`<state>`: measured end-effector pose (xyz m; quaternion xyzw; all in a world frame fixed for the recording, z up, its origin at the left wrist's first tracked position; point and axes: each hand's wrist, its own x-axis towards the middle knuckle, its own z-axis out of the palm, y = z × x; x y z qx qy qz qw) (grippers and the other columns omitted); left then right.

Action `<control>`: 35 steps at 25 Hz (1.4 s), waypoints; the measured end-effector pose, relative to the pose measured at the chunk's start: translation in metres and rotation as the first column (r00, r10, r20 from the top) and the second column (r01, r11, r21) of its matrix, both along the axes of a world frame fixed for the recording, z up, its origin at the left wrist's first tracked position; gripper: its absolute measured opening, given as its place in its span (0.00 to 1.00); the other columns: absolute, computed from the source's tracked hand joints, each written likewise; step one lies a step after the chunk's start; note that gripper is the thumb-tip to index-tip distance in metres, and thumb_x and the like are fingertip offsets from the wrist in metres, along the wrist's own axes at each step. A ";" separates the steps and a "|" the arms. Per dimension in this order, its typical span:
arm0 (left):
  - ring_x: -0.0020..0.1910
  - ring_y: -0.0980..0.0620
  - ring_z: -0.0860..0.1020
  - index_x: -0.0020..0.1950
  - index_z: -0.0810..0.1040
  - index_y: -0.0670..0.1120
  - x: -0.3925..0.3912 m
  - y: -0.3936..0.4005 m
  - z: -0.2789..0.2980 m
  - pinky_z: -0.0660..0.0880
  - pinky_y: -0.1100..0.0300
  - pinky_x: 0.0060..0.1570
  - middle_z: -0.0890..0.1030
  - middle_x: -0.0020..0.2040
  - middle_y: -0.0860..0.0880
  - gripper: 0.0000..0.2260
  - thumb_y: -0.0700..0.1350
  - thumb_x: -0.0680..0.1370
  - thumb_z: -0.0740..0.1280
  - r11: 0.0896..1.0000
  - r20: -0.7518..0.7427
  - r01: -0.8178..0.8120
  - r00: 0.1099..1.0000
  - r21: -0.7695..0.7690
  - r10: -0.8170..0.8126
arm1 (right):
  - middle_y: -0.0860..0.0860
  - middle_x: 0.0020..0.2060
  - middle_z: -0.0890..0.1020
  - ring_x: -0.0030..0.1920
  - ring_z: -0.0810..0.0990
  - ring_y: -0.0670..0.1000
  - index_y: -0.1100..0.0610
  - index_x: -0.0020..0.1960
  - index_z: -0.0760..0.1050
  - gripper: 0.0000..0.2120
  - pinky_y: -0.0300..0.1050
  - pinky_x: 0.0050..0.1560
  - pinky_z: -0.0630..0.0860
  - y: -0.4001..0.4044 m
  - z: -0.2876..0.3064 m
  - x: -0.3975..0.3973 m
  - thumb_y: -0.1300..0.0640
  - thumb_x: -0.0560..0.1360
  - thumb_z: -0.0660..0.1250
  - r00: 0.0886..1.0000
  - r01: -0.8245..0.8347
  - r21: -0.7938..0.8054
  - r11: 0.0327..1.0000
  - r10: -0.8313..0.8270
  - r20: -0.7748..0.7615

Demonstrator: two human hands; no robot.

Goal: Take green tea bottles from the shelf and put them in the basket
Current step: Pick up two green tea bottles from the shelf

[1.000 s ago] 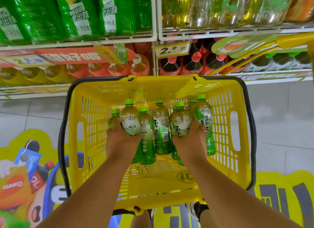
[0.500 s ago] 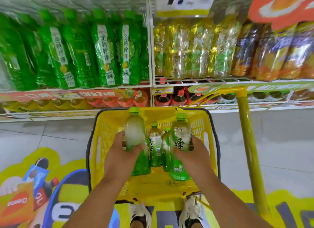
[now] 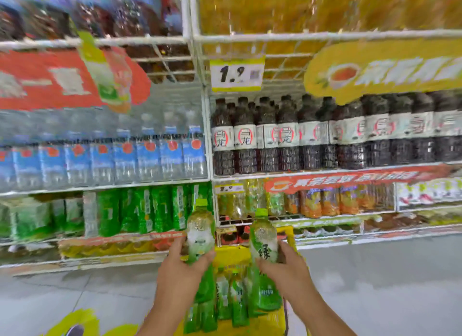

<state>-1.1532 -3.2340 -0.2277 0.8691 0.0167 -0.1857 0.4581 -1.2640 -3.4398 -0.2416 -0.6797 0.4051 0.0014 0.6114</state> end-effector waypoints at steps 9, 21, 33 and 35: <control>0.51 0.54 0.78 0.77 0.67 0.52 0.017 -0.022 0.187 0.74 0.59 0.48 0.76 0.69 0.49 0.37 0.58 0.71 0.77 0.978 0.230 0.057 0.973 -0.200 -0.010 | 0.48 0.55 0.84 0.53 0.84 0.50 0.48 0.67 0.76 0.27 0.47 0.53 0.81 -0.008 0.203 0.018 0.51 0.70 0.79 0.963 -0.029 -0.187 0.982 0.077 0.257; 0.60 0.52 0.78 0.72 0.72 0.55 0.035 -0.010 0.302 0.78 0.47 0.60 0.79 0.61 0.55 0.34 0.60 0.69 0.79 0.932 0.357 0.078 0.932 -0.354 0.058 | 0.42 0.52 0.85 0.51 0.85 0.46 0.44 0.63 0.79 0.23 0.53 0.56 0.82 0.013 0.324 0.036 0.48 0.70 0.79 0.889 -0.001 -0.270 0.963 0.125 0.441; 0.56 0.52 0.79 0.71 0.73 0.57 0.066 0.032 0.329 0.81 0.46 0.55 0.78 0.54 0.60 0.33 0.58 0.69 0.79 0.912 0.328 0.102 0.944 -0.397 0.038 | 0.40 0.54 0.84 0.54 0.83 0.44 0.41 0.62 0.78 0.22 0.48 0.54 0.81 0.050 0.347 0.064 0.47 0.70 0.79 0.856 0.013 -0.282 0.959 0.135 0.498; 0.57 0.53 0.80 0.71 0.73 0.59 0.061 0.037 0.326 0.81 0.46 0.55 0.80 0.58 0.58 0.34 0.60 0.67 0.79 0.913 0.330 0.089 0.943 -0.398 0.052 | 0.40 0.51 0.85 0.50 0.84 0.42 0.40 0.58 0.79 0.17 0.42 0.48 0.80 0.053 0.346 0.058 0.50 0.72 0.78 0.850 -0.010 -0.274 0.962 0.153 0.505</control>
